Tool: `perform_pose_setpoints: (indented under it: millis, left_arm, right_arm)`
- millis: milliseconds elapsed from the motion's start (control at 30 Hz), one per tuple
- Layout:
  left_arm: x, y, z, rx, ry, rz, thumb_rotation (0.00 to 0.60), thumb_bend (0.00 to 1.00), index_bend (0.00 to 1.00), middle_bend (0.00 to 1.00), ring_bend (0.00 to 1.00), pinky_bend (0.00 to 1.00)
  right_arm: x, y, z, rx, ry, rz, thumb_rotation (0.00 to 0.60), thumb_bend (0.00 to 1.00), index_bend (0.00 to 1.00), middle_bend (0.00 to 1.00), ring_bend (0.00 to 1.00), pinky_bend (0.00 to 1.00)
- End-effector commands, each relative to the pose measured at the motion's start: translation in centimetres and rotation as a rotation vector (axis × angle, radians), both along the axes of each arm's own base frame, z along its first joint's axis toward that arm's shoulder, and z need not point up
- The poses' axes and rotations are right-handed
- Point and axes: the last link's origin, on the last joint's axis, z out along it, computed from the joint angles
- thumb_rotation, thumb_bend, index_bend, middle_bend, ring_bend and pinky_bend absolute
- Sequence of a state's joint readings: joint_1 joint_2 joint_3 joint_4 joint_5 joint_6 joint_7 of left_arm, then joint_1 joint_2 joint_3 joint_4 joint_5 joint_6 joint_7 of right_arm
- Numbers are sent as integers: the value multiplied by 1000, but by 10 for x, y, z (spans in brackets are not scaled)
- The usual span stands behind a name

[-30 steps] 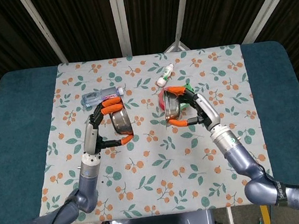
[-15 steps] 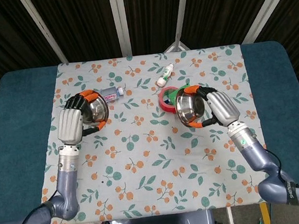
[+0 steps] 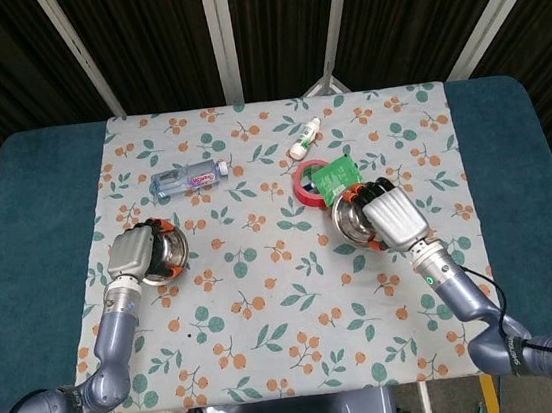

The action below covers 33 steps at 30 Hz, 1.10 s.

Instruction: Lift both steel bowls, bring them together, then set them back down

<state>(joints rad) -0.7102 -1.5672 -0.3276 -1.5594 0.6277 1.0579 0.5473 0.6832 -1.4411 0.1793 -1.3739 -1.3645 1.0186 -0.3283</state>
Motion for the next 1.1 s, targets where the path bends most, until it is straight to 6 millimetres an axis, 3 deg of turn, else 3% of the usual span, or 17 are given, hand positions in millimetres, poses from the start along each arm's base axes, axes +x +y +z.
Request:
perform_pose_setpoints:
  millis: [33, 533, 1100]
  left_arm:
    - [14, 5, -10, -11, -24, -30, 600, 3, 334, 305, 243, 481]
    - [53, 11, -44, -1, -123, -130, 600, 3, 339, 306, 243, 476]
    - [61, 8, -64, -34, -72, -132, 600, 0, 312, 263, 222, 449]
  right_arm:
    - [-1, -3, -10, -6, 32, 0, 600, 134, 384, 321, 394, 240]
    - [-16, -14, -29, 15, 58, -81, 600, 134, 384, 322, 394, 240]
    - [-36, -16, -24, 25, 102, -138, 600, 134, 384, 321, 394, 216]
